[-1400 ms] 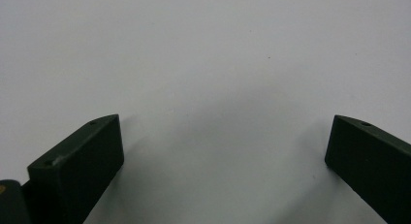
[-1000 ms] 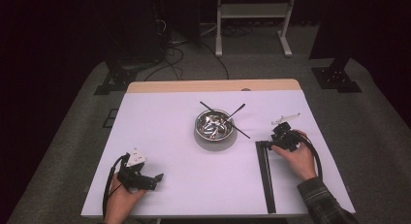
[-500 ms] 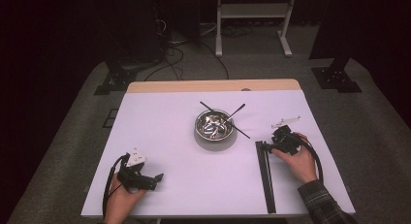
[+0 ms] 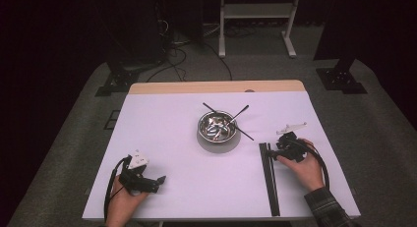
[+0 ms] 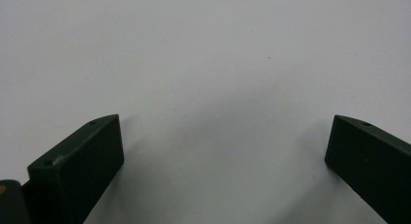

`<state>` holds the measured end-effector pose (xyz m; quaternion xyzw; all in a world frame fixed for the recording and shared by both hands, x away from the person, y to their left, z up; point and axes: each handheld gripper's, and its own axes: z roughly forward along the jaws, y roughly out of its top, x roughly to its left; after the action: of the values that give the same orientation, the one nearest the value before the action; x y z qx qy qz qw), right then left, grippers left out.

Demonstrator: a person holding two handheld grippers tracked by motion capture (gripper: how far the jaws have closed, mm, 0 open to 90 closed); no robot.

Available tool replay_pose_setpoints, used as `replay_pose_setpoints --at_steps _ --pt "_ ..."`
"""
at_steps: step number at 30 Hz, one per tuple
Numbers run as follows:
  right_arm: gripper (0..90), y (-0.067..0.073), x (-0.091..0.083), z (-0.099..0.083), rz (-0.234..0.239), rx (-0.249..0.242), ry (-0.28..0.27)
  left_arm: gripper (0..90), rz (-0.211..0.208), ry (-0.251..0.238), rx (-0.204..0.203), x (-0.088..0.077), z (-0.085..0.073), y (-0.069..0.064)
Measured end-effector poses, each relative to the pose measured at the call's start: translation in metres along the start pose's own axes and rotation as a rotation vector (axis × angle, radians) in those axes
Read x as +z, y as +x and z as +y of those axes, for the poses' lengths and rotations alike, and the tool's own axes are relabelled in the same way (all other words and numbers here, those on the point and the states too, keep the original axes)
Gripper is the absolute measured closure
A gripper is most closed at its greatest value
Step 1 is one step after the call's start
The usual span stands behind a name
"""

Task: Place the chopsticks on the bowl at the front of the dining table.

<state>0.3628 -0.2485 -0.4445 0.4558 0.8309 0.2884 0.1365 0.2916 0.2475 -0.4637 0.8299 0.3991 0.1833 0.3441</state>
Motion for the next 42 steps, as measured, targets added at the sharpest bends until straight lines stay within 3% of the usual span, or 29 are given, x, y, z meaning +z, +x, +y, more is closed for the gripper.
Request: replay_pose_setpoints --at_steps 42 --pt "43.4 0.031 -0.028 -0.041 0.027 -0.031 -0.003 0.0 -0.001 0.0 -0.003 0.0 0.0 0.0"
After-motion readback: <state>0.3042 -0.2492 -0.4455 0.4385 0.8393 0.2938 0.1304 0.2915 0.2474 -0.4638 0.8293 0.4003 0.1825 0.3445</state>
